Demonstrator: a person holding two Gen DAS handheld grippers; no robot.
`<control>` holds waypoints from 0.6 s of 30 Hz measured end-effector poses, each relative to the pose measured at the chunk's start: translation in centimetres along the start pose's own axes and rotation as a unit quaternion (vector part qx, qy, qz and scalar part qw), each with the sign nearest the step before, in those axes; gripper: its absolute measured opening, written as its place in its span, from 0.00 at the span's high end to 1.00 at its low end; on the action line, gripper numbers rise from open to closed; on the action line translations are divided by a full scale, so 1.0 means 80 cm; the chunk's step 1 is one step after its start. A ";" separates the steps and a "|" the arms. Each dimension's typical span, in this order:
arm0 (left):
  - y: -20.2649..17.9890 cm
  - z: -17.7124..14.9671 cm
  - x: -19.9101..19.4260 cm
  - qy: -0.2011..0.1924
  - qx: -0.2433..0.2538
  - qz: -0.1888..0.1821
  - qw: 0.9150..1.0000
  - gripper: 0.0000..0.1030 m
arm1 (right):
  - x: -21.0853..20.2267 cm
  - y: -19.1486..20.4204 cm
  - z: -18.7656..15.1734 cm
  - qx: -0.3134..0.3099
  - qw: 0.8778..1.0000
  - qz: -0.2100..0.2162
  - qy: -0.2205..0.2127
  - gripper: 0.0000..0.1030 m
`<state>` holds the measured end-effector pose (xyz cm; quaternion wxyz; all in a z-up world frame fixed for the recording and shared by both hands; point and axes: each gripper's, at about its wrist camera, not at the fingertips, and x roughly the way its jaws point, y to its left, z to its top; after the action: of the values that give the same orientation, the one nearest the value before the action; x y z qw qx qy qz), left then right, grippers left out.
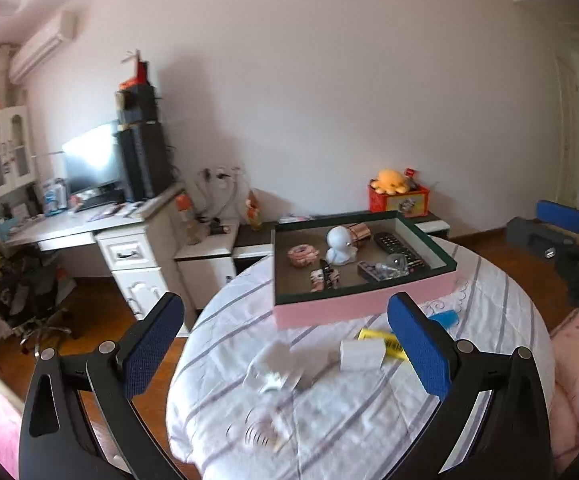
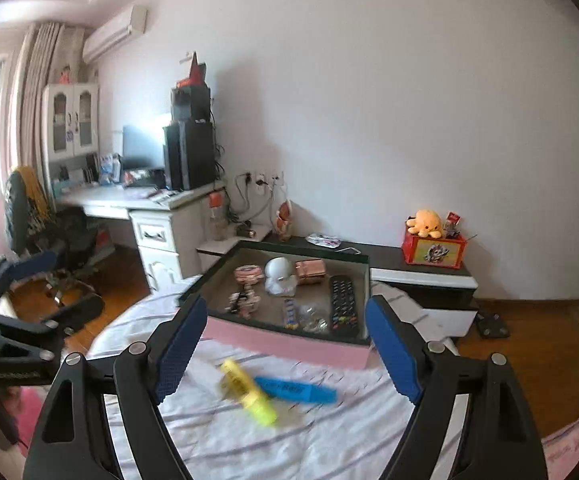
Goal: Organize rigid objects
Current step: 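Withdraw both grippers from the box back over the bed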
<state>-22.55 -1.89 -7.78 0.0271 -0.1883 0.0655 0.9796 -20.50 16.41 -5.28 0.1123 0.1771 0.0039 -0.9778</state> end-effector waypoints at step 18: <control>0.010 -0.048 -0.055 0.017 0.004 -0.009 1.000 0.00 | -0.053 0.028 -0.053 0.028 0.999 -0.022 -0.007 0.13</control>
<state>-17.13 -3.31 -9.62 0.0358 -0.2051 0.0681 0.9757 -14.68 15.32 -7.71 0.0856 0.1726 -0.0199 -0.9811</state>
